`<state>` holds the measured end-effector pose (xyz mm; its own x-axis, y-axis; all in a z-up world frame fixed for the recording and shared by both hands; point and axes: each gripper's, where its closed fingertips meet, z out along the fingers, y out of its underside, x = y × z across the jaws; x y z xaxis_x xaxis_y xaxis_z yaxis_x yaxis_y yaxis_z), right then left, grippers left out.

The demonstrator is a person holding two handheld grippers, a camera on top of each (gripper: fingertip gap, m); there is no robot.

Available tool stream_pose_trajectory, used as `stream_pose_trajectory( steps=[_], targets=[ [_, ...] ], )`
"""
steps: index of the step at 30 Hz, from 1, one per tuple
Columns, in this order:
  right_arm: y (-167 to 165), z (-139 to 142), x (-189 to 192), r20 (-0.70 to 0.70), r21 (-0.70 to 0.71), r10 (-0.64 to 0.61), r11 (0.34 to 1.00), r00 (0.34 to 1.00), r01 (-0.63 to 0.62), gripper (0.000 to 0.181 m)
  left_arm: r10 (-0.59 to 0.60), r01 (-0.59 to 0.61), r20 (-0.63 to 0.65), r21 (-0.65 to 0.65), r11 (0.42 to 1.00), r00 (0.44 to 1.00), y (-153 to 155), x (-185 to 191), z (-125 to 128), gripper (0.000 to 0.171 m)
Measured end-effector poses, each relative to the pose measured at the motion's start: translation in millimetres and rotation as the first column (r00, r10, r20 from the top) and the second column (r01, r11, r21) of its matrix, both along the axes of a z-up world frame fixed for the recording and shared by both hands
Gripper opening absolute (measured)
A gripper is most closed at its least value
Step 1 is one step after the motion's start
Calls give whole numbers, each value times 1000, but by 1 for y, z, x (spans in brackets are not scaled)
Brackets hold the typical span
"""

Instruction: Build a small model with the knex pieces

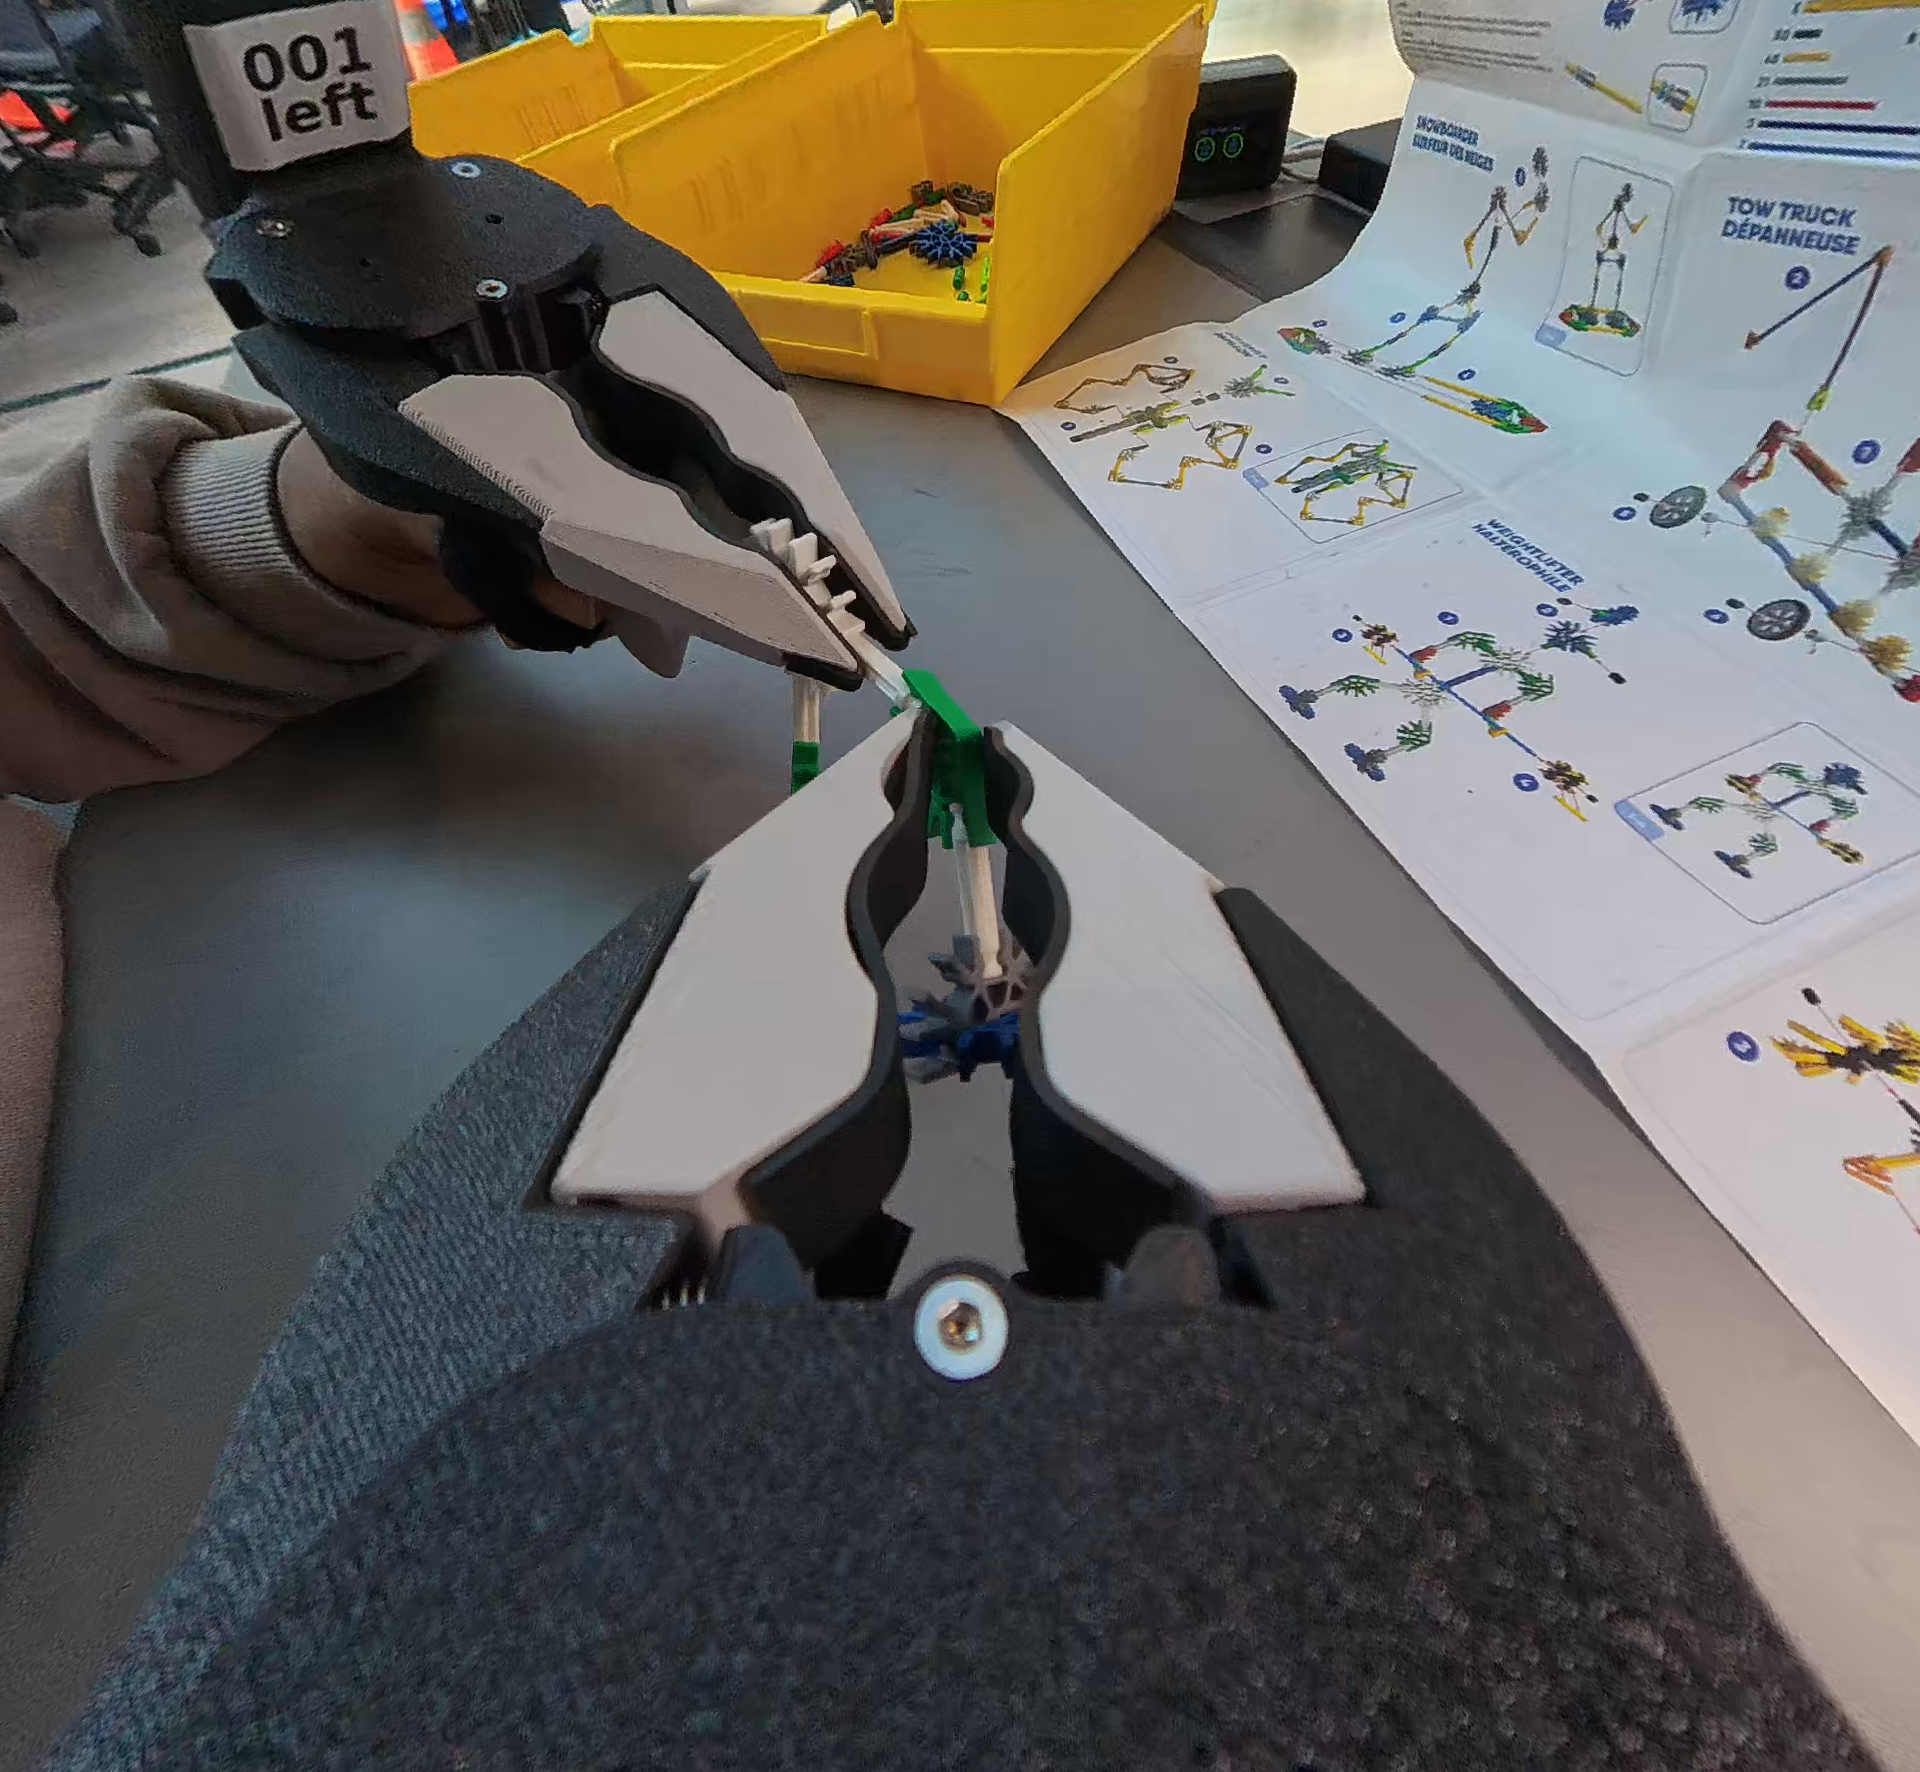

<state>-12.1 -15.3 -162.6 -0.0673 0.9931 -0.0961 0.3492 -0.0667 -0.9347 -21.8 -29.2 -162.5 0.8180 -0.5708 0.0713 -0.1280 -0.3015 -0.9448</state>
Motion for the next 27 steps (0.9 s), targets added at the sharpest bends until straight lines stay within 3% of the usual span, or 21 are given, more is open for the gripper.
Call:
stream_pose_trajectory(
  steps=[3, 5, 7, 10, 14, 18, 23, 27],
  targets=[
    [0, 1, 2, 10, 16, 11, 1000, 1000, -11, 9, 19, -15, -89, 47, 999, 996, -1, 3, 2, 8],
    [-3, 3, 5, 10, 11, 50, 999, 999, -50, 10, -13, 16, -75, 44, 999, 997, -4, 8, 4, 6],
    [-11, 5, 13, 3, 5, 156, 988, 988, -156, 12, -120, 125, -69, 75, 989, 990, -13, 17, 8, 6],
    [-26, 5, 28, -15, 42, 308, 951, 951, -307, 36, -314, 323, -87, 119, 939, 945, -36, 34, 13, 6],
    [-50, -7, 35, 59, 93, 423, 900, 904, -427, 8, -357, 364, -82, 114, 924, 931, -42, 41, 12, 6],
    [-40, -4, 23, 54, 165, 334, 926, 941, -338, 5, -293, 300, -75, 110, 947, 953, -34, 31, 14, 6],
    [-16, -4, 2, 42, 274, 105, 955, 994, -113, 4, -98, 118, -146, 139, 983, 984, -14, 10, 13, 8],
    [-6, 3, -9, -33, 274, -34, 961, 999, 41, 4, 43, 4, -219, 210, 978, 975, -5, -1, 18, 8]
  ],
)
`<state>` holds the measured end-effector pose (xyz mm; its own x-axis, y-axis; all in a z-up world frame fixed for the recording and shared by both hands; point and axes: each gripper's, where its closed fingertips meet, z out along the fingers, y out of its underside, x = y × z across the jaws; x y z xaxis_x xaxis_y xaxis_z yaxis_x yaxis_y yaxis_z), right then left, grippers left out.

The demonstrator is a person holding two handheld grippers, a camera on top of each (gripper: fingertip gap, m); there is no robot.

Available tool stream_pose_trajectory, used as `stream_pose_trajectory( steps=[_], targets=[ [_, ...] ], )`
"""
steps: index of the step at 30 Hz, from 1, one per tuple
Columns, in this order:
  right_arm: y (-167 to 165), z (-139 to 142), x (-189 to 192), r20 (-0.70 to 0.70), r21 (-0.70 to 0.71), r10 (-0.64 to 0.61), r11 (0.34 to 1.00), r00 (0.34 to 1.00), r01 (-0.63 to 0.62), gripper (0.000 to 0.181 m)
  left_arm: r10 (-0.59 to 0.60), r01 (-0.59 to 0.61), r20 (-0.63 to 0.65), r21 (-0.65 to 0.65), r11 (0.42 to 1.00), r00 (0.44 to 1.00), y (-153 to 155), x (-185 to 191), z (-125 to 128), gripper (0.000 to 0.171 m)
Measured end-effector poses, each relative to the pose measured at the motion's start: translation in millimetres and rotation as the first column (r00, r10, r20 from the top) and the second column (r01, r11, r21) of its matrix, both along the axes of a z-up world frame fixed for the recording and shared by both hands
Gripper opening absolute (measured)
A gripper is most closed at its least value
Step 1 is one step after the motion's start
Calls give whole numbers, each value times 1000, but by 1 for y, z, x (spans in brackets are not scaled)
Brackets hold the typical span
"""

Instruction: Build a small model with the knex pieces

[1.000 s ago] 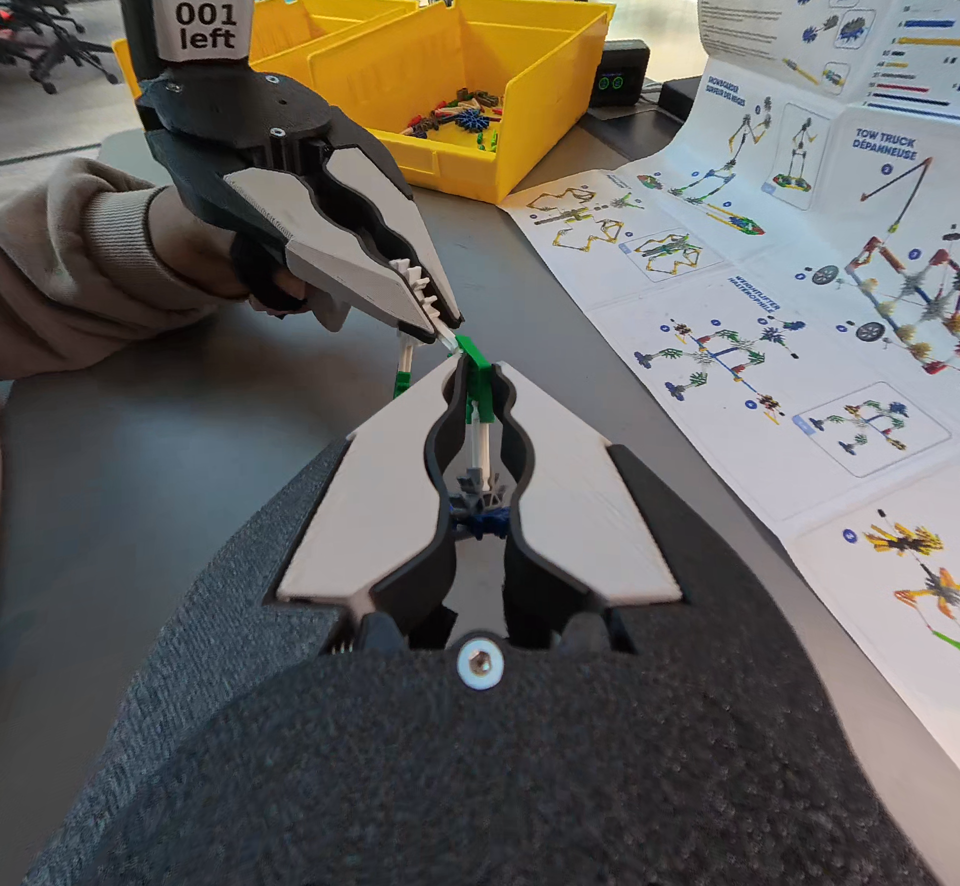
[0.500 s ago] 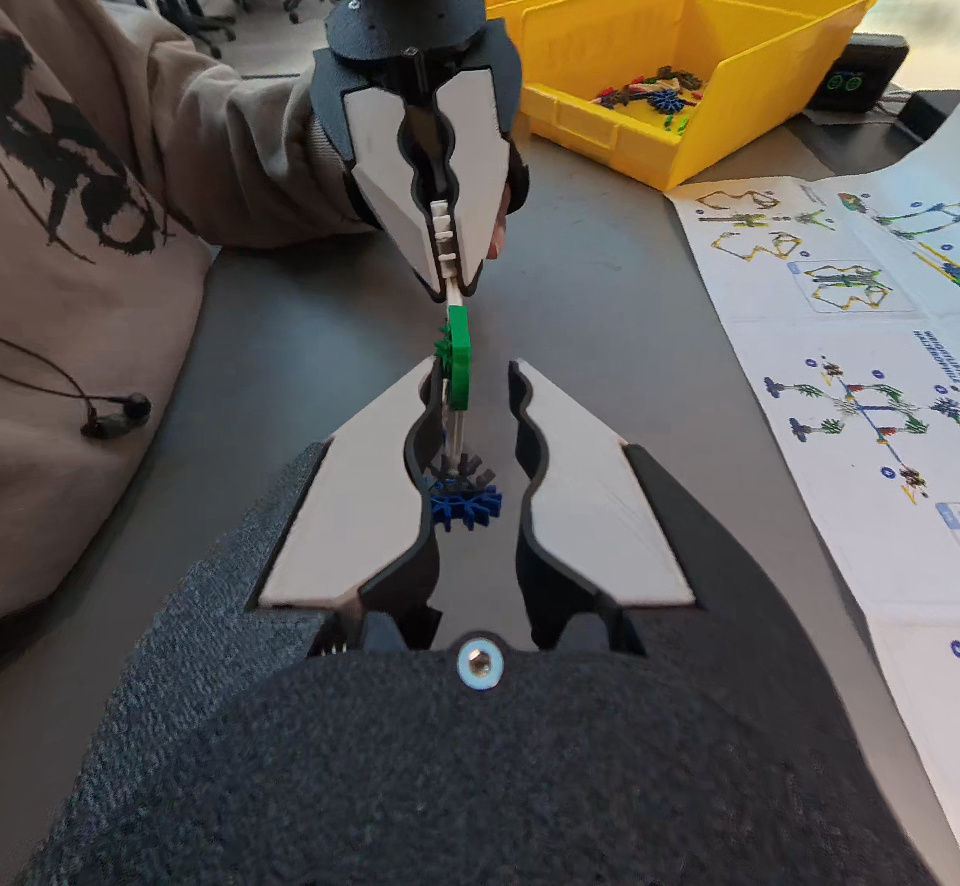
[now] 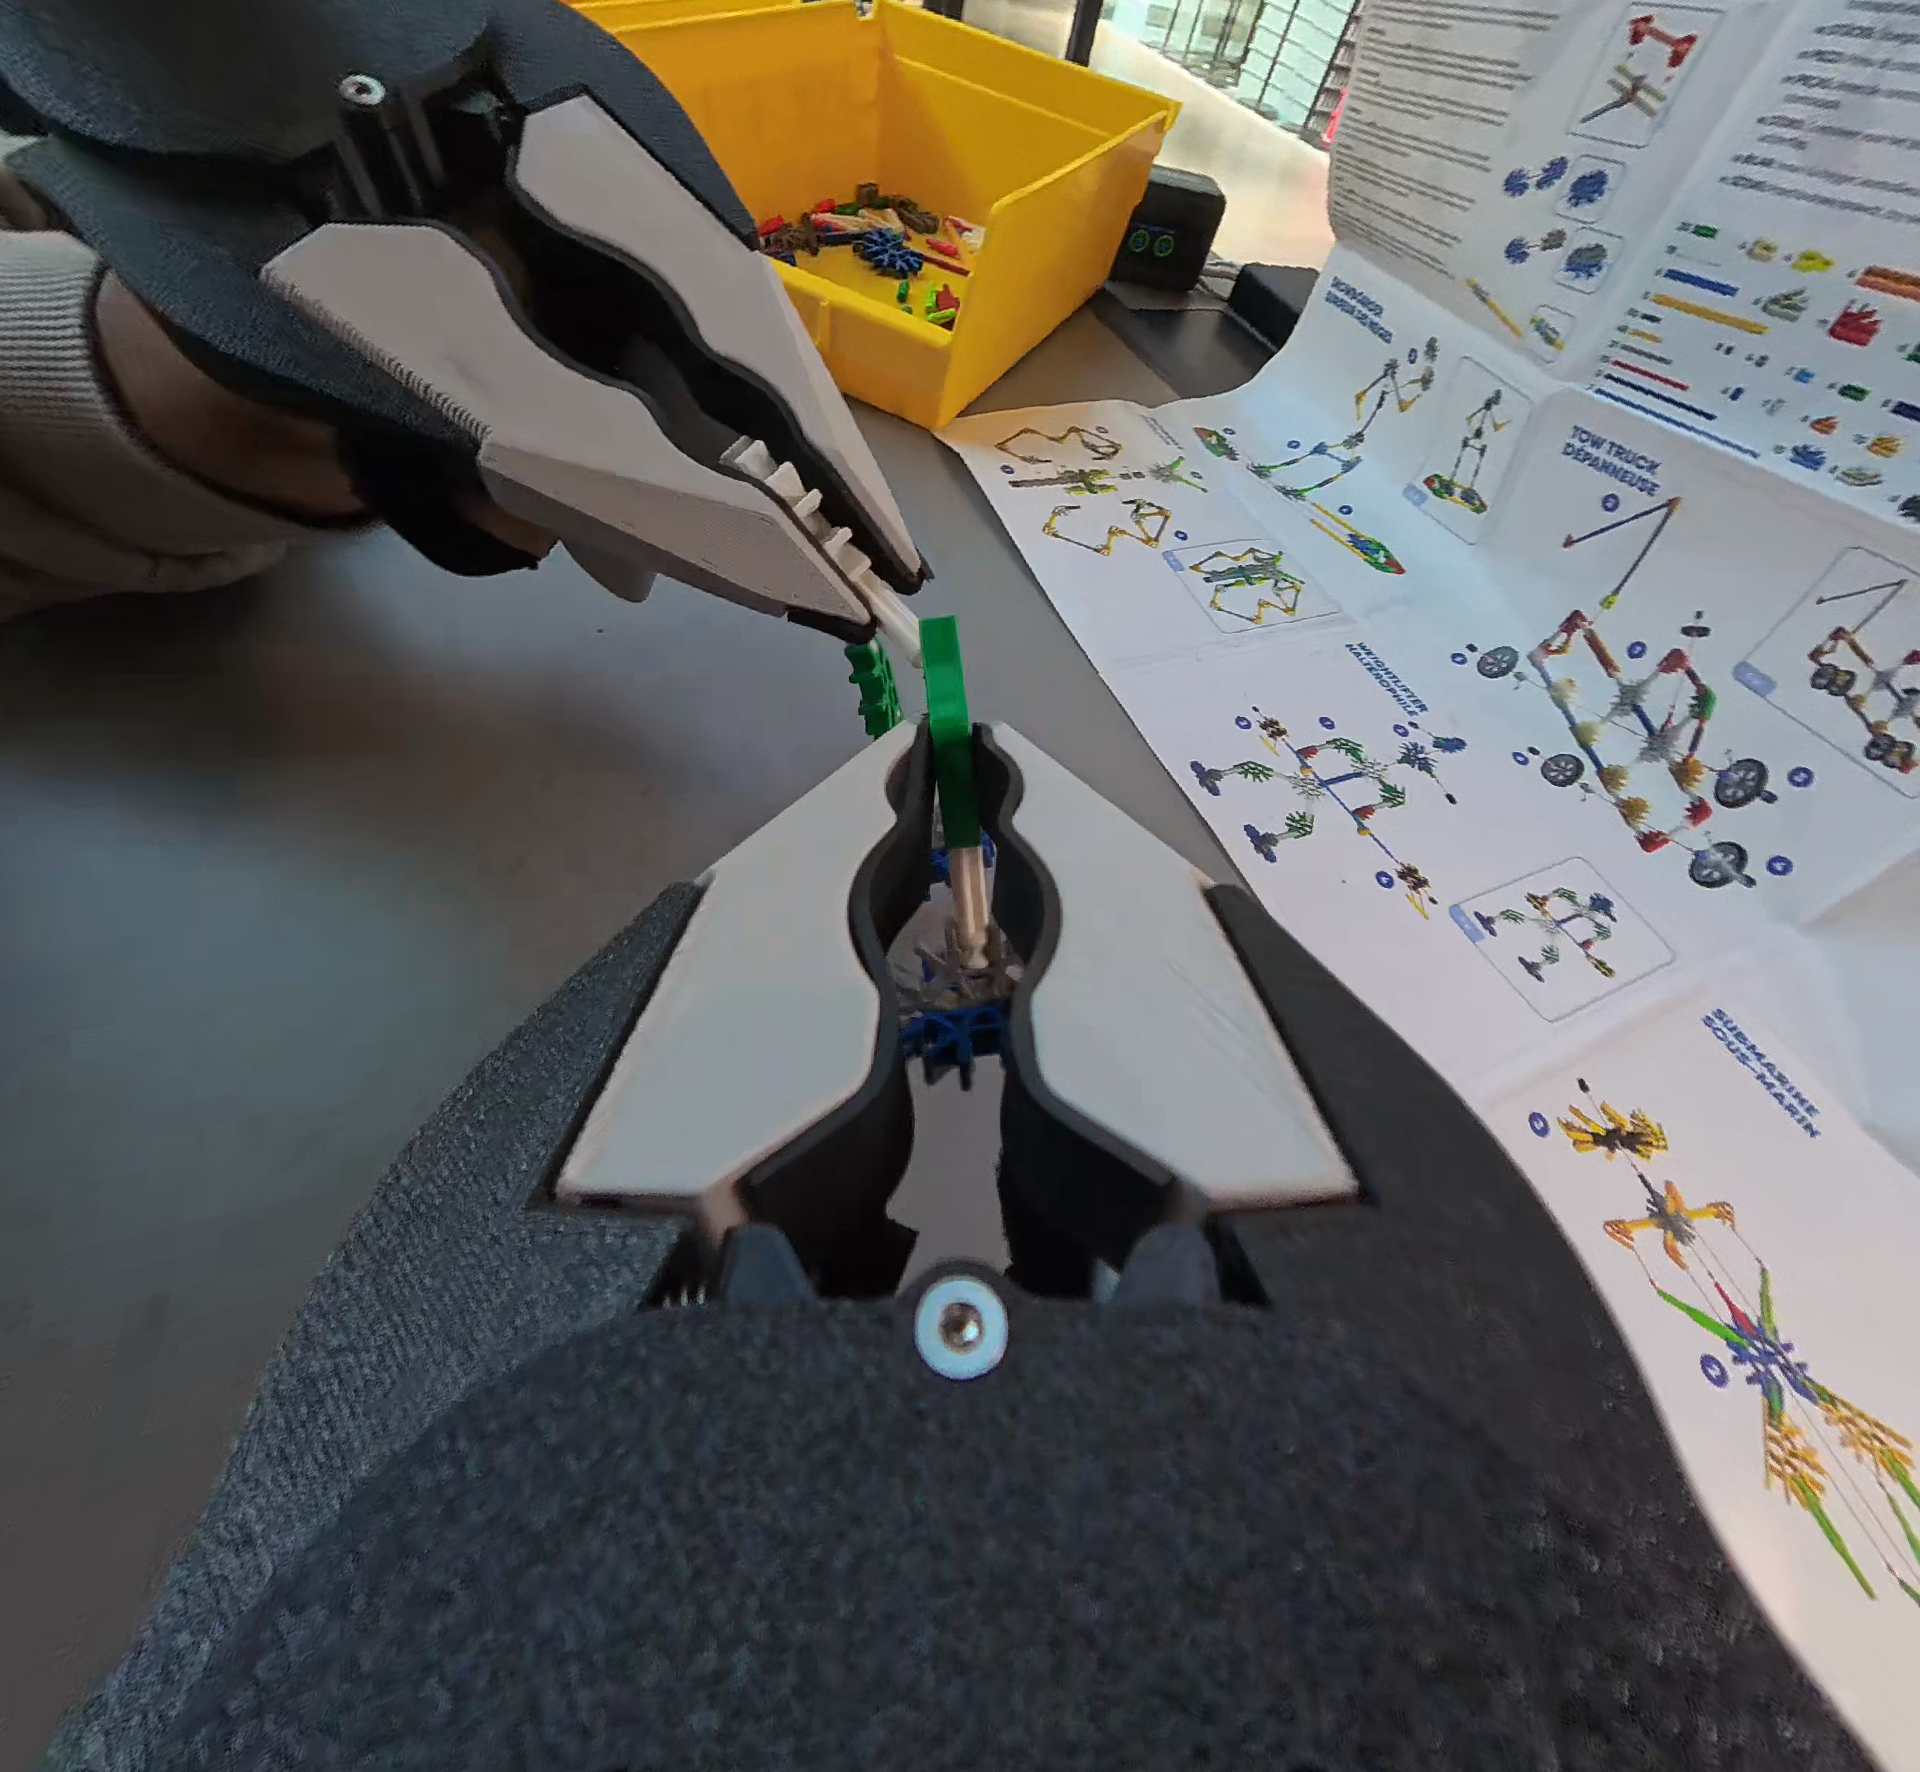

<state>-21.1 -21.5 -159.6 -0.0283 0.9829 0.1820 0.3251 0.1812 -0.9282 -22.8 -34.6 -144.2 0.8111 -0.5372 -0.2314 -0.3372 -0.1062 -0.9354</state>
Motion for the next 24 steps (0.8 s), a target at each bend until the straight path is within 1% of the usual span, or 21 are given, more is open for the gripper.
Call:
stream_pose_trajectory(
  steps=[2, 4, 5, 6, 8, 9, 10, 11, 12, 13, 14, 15, 16, 18, 19, 21, 23, 24],
  targets=[
    [5, 5, -4, -33, 5, -80, 997, 996, 80, 3, 77, -74, -83, 37, 997, 994, 4, -1, -1, 5],
    [13, 2, -6, -17, 64, -170, 983, 985, 171, 3, 183, -176, -153, 62, 982, 971, 11, -4, -6, 5],
    [16, 0, -7, -9, 75, -205, 976, 979, 205, 3, 211, -201, -186, 72, 977, 960, 14, -6, -8, 5],
    [18, -2, -8, -5, 71, -225, 972, 974, 225, 3, 219, -210, -193, 65, 975, 957, 16, -7, -10, 5],
    [20, -7, -8, 20, 47, -234, 971, 972, 233, 3, 202, -205, -145, -5, 979, 969, 18, -8, -17, 6],
    [20, -9, -7, 28, 54, -237, 970, 971, 235, 3, 192, -197, -105, -49, 979, 976, 19, -9, -20, 6],
    [19, -10, -7, 35, 88, -242, 967, 970, 239, 3, 179, -181, -21, -107, 978, 984, 19, -10, -22, 6],
    [19, -8, -7, 35, 137, -247, 961, 968, 240, 3, 161, -131, 143, -198, 971, 976, 18, -9, -21, 6],
    [18, -4, -7, 22, 186, -249, 953, 968, 241, 3, 157, -41, 372, -300, 953, 915, 16, -10, -18, 5],
    [16, 1, -6, 8, 247, -249, 939, 968, 239, 3, 170, 31, 544, -341, 940, 822, 16, -19, -13, 5],
    [16, 6, -5, -1, 314, -256, 918, 967, 243, 3, 200, 43, 593, -371, 928, 780, 18, -32, -17, 5],
    [17, 9, -4, -8, 363, -255, 900, 967, 241, 3, 200, 53, 597, -379, 924, 777, 18, -41, -20, 6],
    [16, 10, -4, -15, 367, -240, 902, 971, 229, 3, 188, 68, 627, -362, 930, 756, 19, -47, -17, 6],
    [19, 9, -2, -21, 260, -206, 944, 978, 205, 4, 157, 118, 699, -328, 937, 698, 18, -53, -6, 5],
    [22, 6, 0, -18, 182, -173, 968, 985, 174, 5, 144, 123, 716, -307, 944, 684, 18, -56, -2, 5],
    [28, -11, 8, 69, -25, -108, 994, 992, 110, 5, 128, 127, 720, -289, 949, 682, 18, -60, -1, 6],
    [19, -32, 19, 178, -242, 38, 970, 983, 6, 5, 129, 132, 727, -291, 948, 675, 18, -63, -3, 6],
    [15, -42, 25, 225, -309, 91, 951, 970, -17, 5, 112, 160, 744, -284, 945, 659, 17, -61, -2, 6]
  ],
)
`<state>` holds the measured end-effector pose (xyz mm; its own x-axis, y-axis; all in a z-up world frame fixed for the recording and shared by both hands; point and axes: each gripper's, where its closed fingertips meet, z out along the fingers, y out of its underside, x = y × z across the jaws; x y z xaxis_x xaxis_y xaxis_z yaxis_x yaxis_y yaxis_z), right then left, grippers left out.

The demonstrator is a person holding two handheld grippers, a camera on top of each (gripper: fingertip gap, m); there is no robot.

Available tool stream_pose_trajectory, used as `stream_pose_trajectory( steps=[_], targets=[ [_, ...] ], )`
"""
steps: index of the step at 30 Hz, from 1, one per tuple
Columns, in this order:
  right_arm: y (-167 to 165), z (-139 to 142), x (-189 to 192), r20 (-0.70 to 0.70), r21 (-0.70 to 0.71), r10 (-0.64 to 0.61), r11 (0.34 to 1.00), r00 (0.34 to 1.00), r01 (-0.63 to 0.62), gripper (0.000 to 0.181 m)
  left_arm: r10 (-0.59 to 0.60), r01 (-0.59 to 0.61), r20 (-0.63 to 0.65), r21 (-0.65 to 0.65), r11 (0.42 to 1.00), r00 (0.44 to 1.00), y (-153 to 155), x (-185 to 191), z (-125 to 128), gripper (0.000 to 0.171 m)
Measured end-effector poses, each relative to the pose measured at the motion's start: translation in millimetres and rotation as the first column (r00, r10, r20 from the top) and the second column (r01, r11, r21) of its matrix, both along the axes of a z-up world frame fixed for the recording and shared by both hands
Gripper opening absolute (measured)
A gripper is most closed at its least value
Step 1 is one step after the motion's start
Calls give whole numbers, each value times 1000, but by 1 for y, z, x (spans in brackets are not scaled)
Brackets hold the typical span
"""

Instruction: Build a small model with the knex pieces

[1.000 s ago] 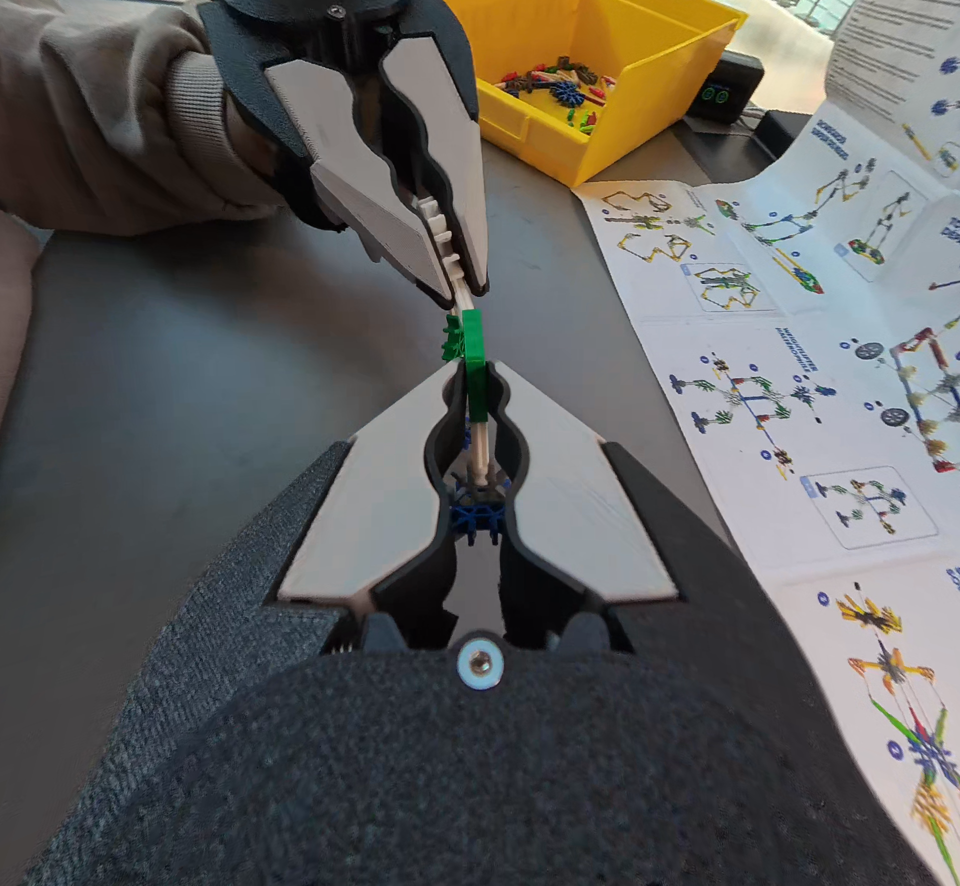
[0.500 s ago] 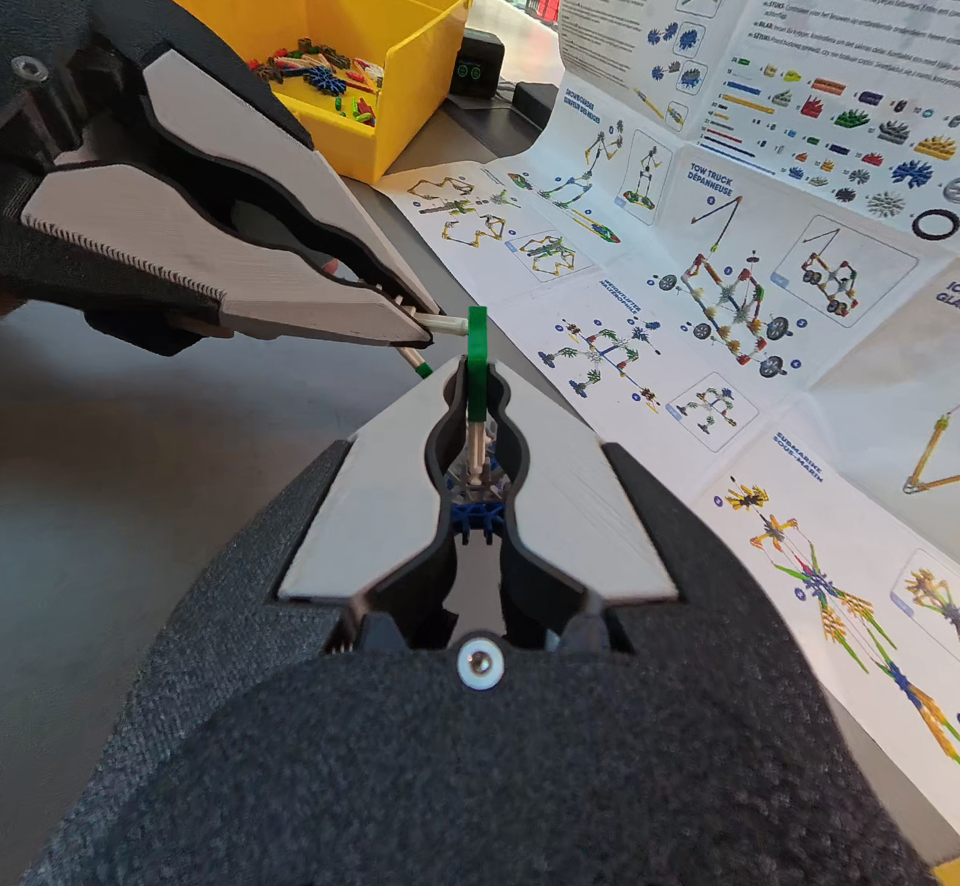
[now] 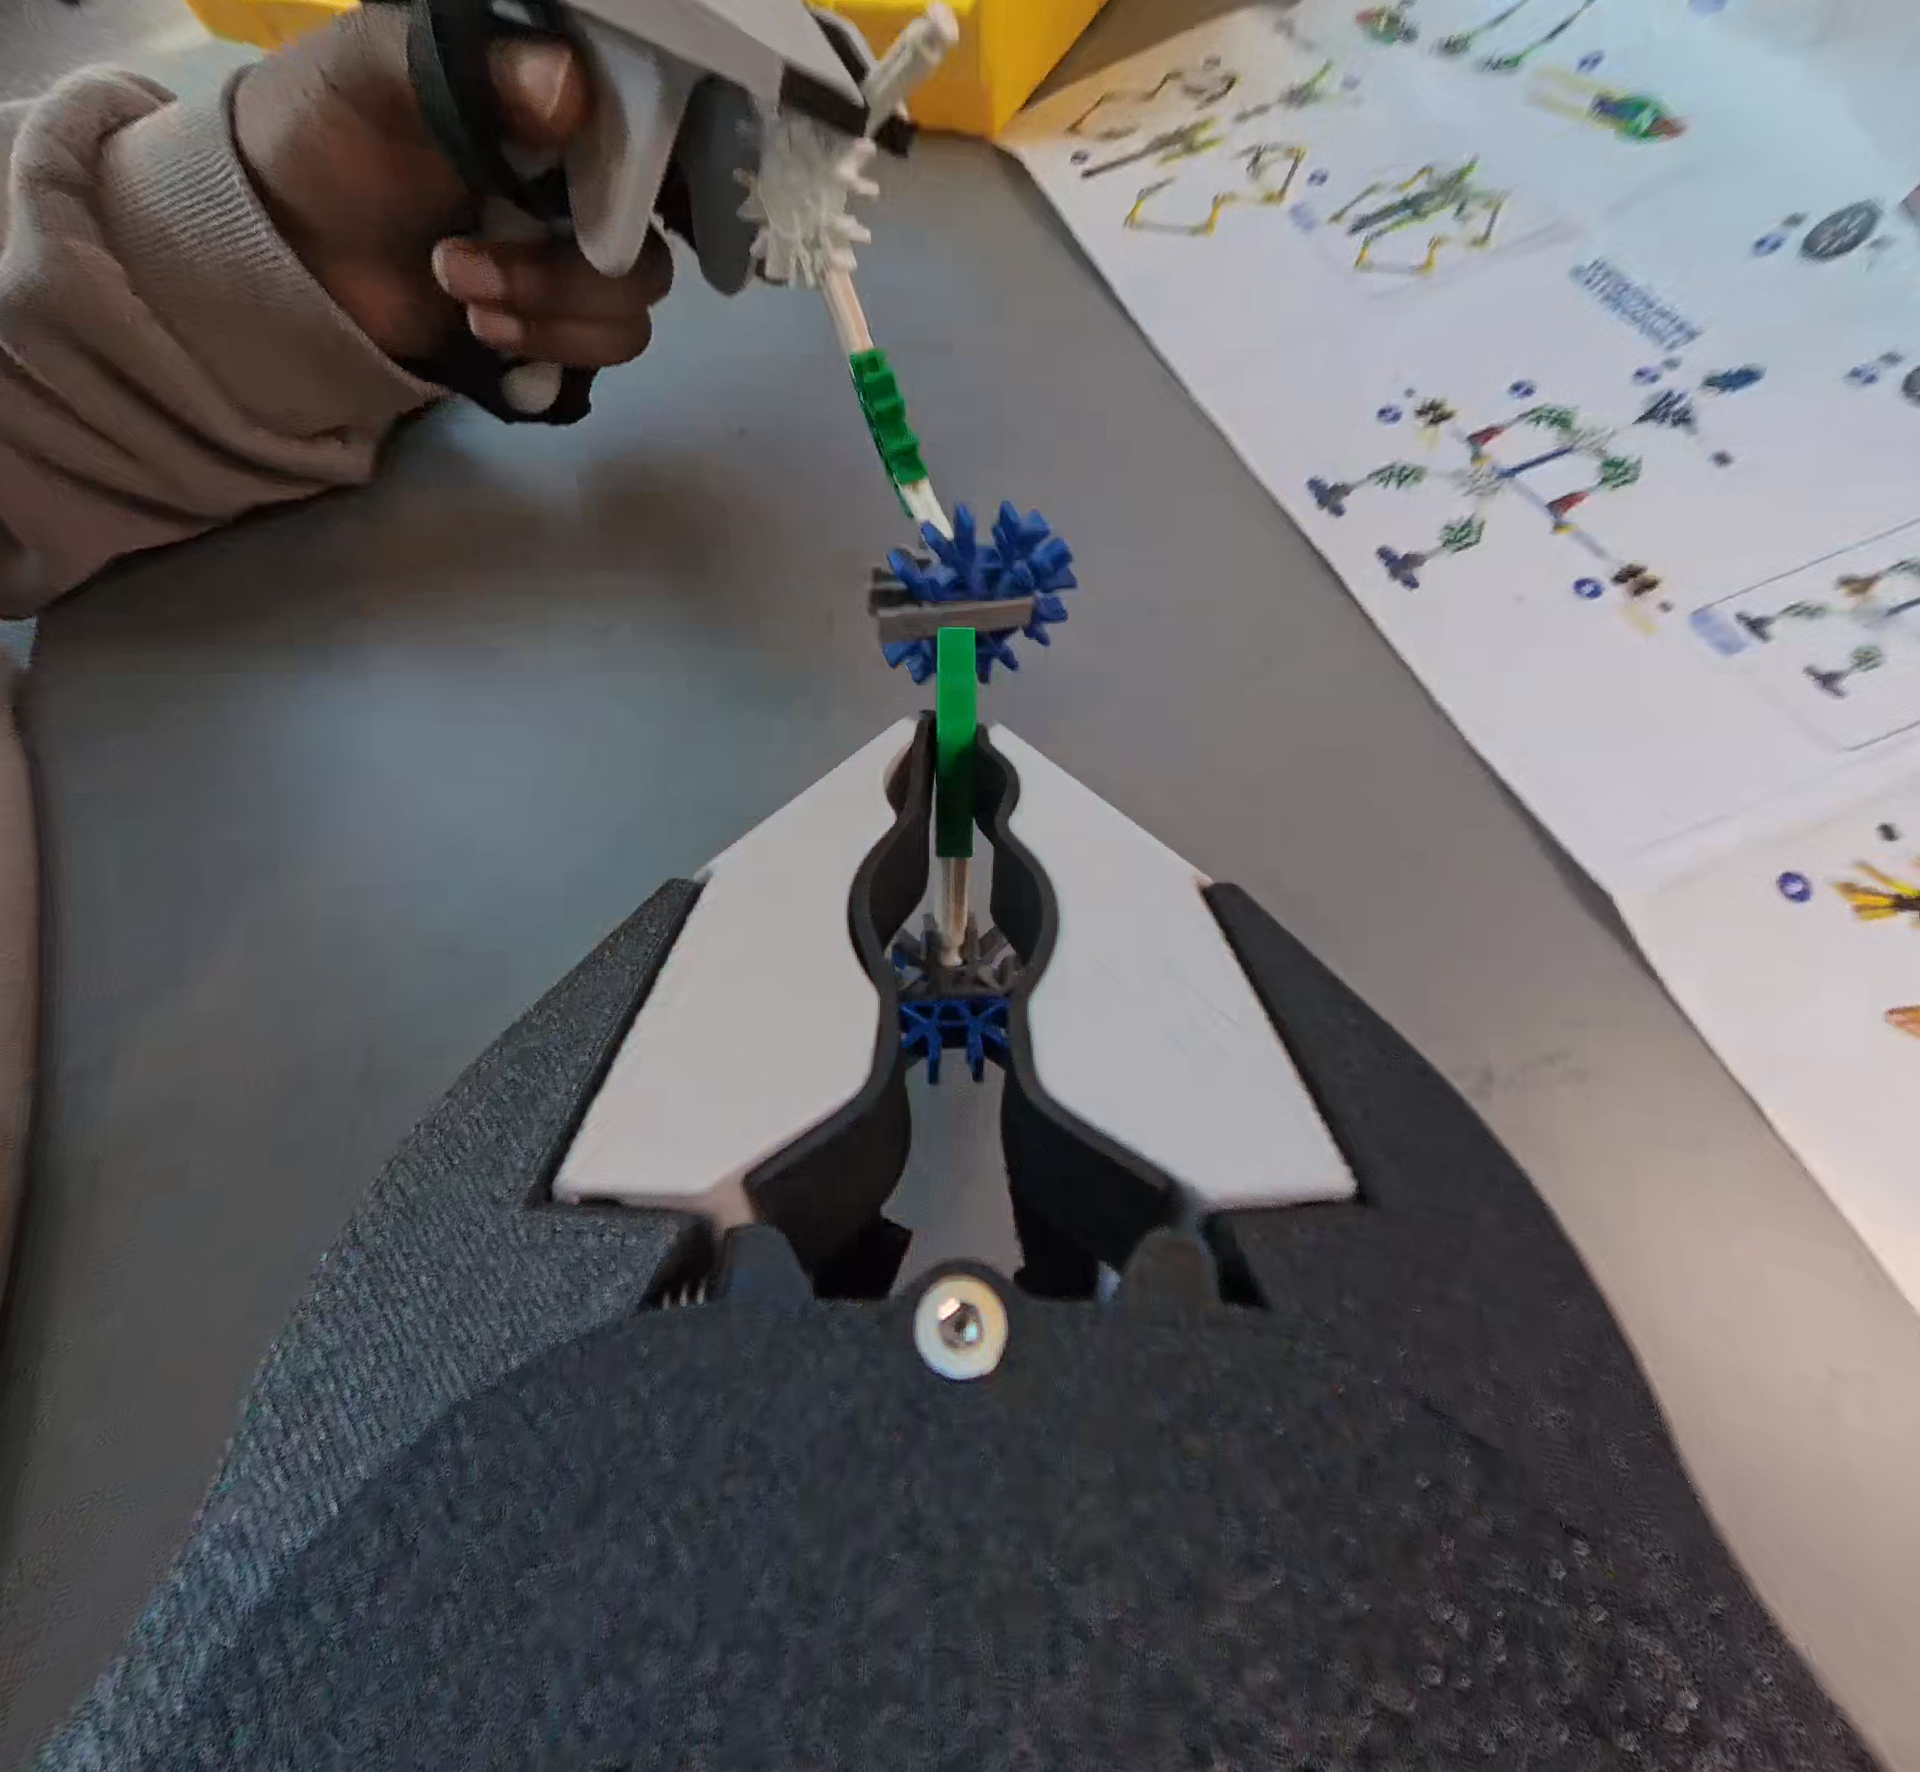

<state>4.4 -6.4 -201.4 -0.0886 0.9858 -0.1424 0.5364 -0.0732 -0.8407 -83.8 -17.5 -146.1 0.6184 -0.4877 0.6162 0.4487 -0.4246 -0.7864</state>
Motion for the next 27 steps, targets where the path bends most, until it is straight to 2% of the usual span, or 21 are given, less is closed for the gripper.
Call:
stream_pose_trajectory(
  steps=[2, 3, 4, 6, 8, 10, 12, 15, 18, 21, 27],
  targets=[
    [-7, -21, 13, 116, -63, 66, 996, 991, -59, 6, -19, 19, 32, 8, 1000, 999, -1, 1, 3, 6],
    [-9, -32, 18, 170, -59, 89, 995, 981, -80, 15, -24, 23, 36, 16, 1000, 999, -2, 2, 4, 6],
    [-6, -37, 19, 195, -19, 81, 997, 978, -78, 33, -30, 29, 34, 25, 999, 999, -3, 3, 5, 5],
    [-3, -33, 16, 174, 37, 70, 996, 982, -78, 62, -42, 41, 29, 35, 999, 999, -4, 7, 7, 6],
    [-5, -7, 8, 31, 65, 92, 993, 995, -94, 76, -62, 61, 28, 40, 997, 998, -6, 12, 7, 5],
    [-13, 25, 5, -122, 54, 128, 991, 984, -123, 76, -88, 87, 19, 46, 995, 996, -8, 19, 7, 5],
    [-18, 41, 4, -192, 51, 136, 990, 972, -129, 69, -124, 124, 5, 52, 991, 992, -10, 28, 6, 5],
    [-30, 32, -2, -162, 98, 174, 982, 971, -160, 58, -182, 183, -22, 52, 982, 983, -15, 47, 2, 5],
    [-42, 7, -5, -69, 121, 219, 970, 973, -210, 34, -214, 218, -59, 58, 974, 975, -18, 64, -3, 6],
    [-46, -1, -6, -38, 112, 229, 968, 973, -224, 33, -225, 228, -57, 68, 971, 973, -20, 69, -1, 6],
    [-45, 3, -5, -35, 72, 214, 975, 976, -211, 32, -230, 237, -101, 70, 969, 968, -20, 67, -3, 6]
  ],
)
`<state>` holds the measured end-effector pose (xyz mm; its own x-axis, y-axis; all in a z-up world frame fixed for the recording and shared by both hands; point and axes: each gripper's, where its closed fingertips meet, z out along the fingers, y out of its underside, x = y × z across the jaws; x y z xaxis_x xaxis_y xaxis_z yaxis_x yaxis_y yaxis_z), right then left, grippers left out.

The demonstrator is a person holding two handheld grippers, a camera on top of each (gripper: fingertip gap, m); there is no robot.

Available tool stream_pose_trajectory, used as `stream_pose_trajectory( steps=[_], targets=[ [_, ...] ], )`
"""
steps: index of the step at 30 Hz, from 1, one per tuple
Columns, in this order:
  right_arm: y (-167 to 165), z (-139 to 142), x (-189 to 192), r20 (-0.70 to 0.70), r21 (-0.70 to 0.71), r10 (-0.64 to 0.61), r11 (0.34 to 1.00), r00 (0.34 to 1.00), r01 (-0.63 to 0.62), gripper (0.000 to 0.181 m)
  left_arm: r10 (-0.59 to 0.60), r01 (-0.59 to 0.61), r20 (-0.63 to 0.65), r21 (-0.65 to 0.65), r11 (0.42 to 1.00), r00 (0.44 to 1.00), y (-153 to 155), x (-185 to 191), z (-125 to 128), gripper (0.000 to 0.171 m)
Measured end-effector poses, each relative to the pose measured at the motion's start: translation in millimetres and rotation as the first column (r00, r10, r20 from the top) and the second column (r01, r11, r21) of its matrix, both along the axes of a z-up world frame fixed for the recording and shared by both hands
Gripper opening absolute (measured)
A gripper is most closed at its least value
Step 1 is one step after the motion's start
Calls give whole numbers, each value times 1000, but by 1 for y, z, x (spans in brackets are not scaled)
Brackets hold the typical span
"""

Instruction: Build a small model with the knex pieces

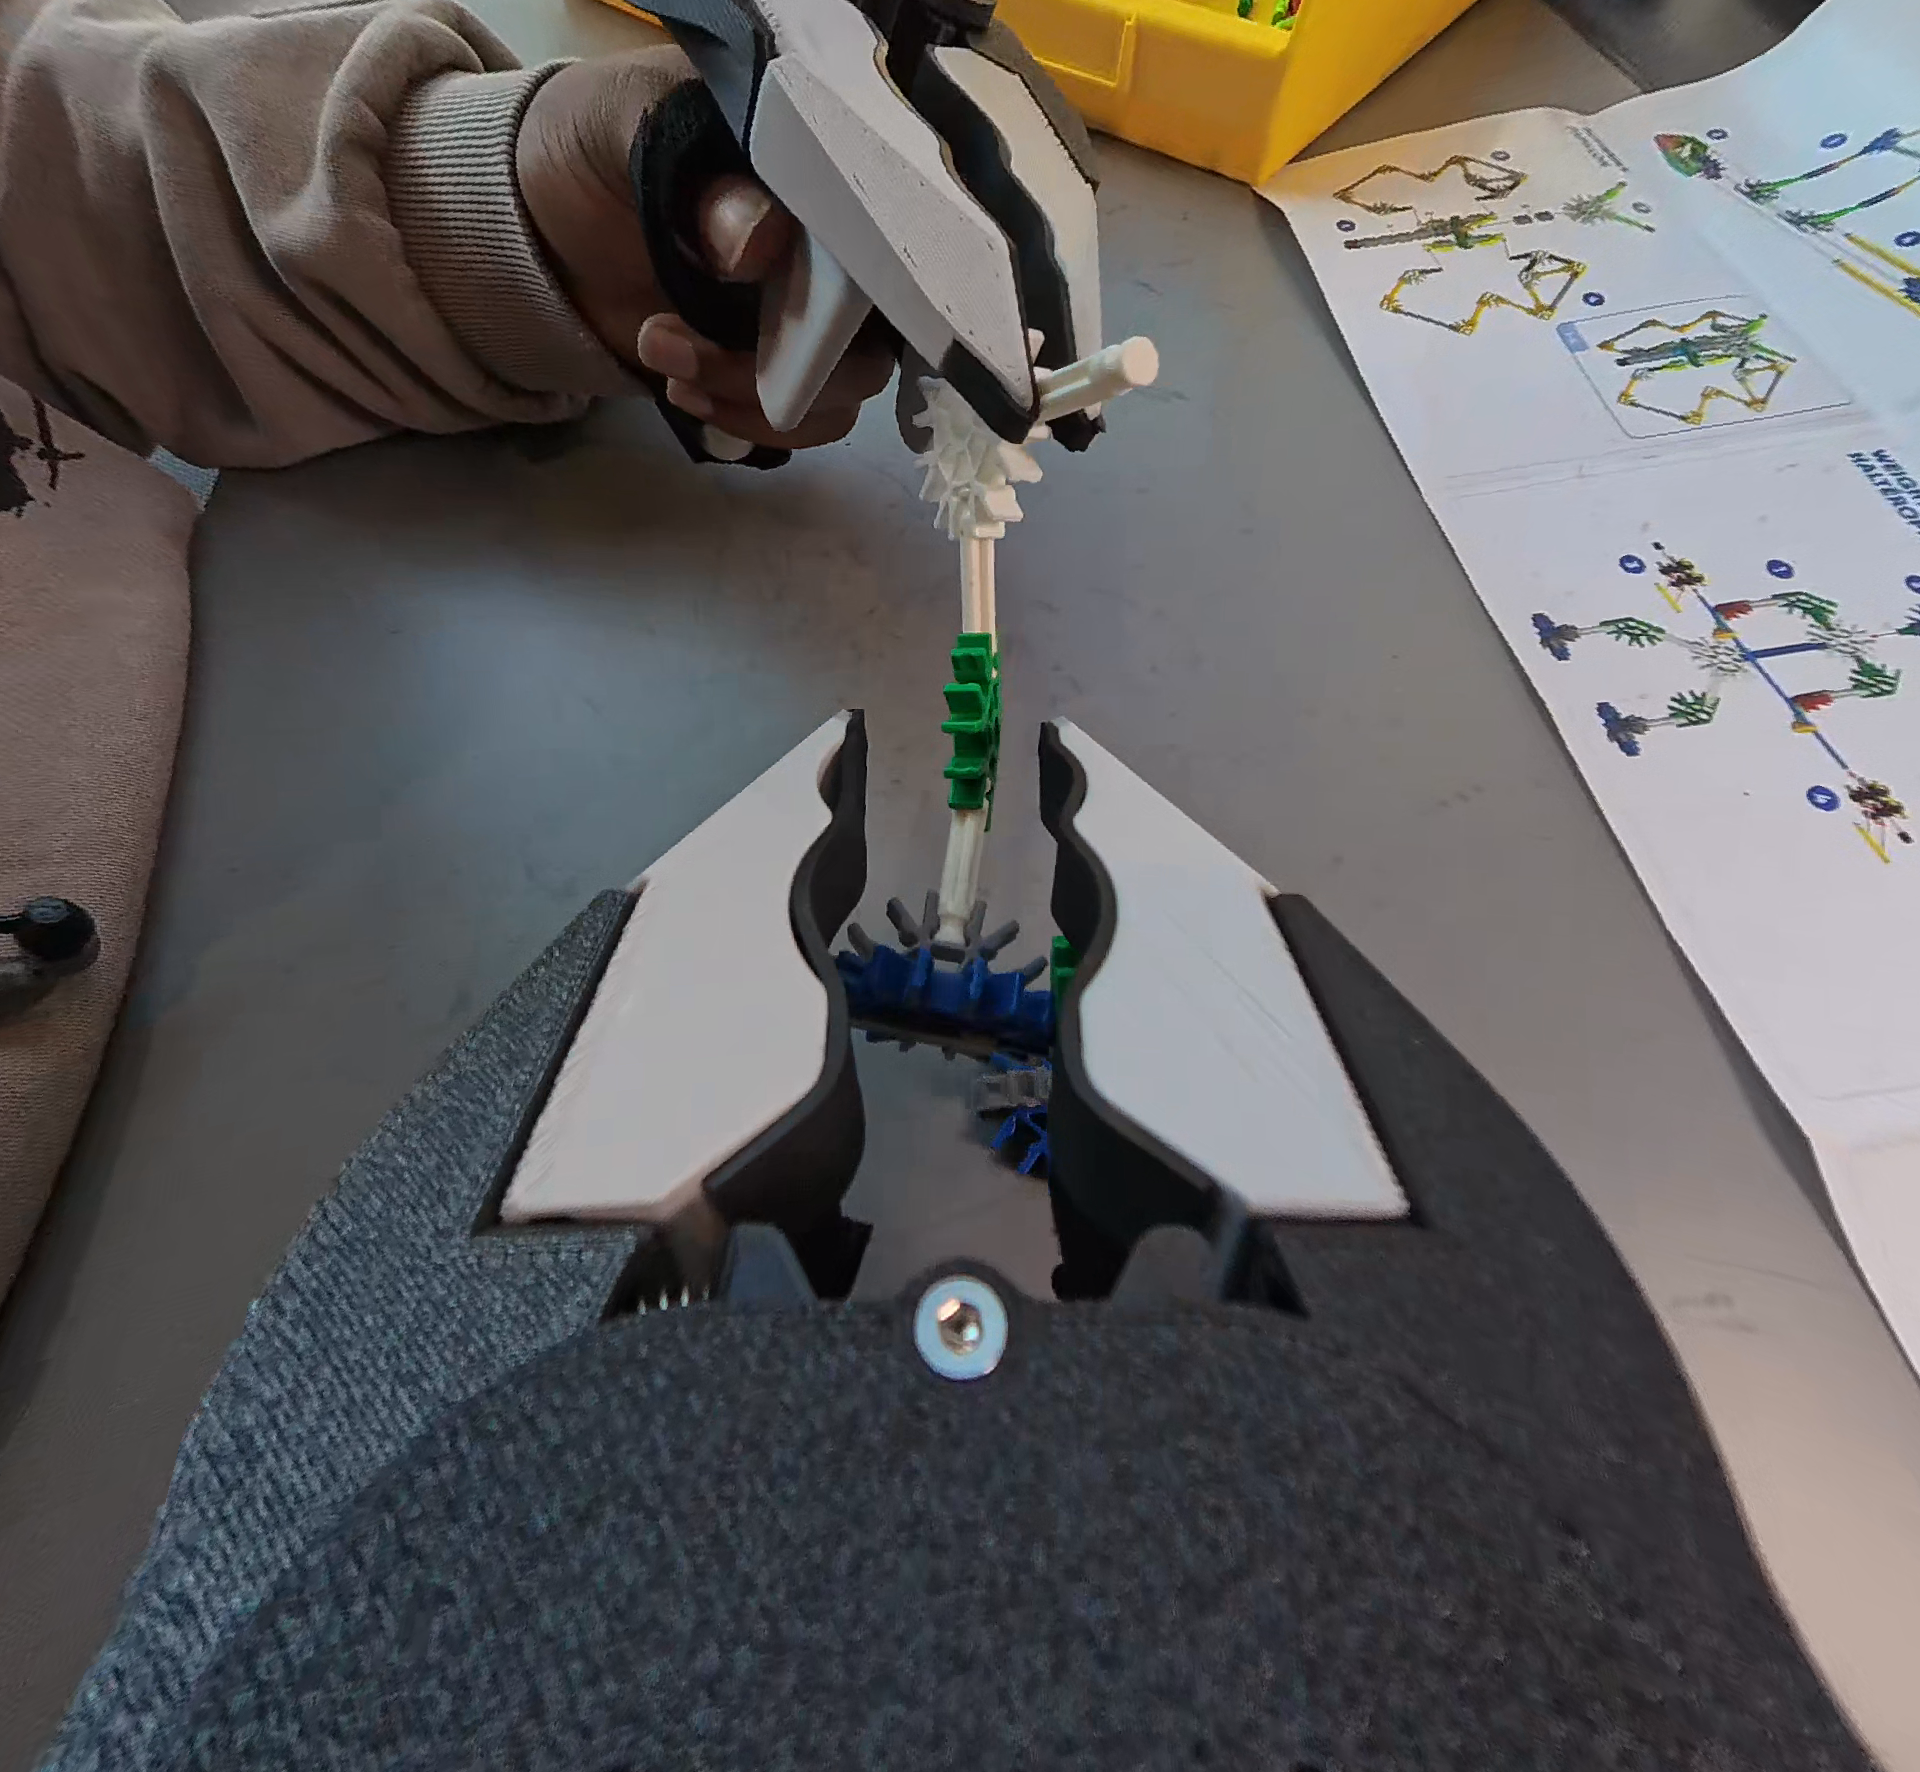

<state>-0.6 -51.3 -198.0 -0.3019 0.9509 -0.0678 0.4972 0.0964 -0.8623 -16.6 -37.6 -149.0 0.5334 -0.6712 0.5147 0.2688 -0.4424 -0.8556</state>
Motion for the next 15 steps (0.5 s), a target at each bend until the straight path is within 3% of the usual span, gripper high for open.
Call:
stream_pose_trajectory(
  steps=[5, 7, 10, 11, 15],
  targets=[
    [18, 1, 4, 23, 52, -80, 996, 997, 79, 29, 41, -40, -47, 9, 999, 998, 3, -4, -1, 5],
    [43, 8, 7, -5, 88, -196, 977, 981, 195, 27, 79, -79, -54, -2, 997, 995, 6, -13, -2, 5],
    [75, 21, 9, -58, 86, -370, 923, 927, 374, 47, 97, -98, -53, -18, 995, 994, 9, -14, -4, 6],
    [79, 24, 9, -87, 100, -387, 913, 918, 395, 45, 101, -103, -60, -22, 994, 993, 9, -13, -5, 6],
    [60, 28, 7, -98, 64, -283, 955, 954, 290, 40, 91, -91, 13, -14, 996, 996, 6, -18, 7, 5]
  ],
)
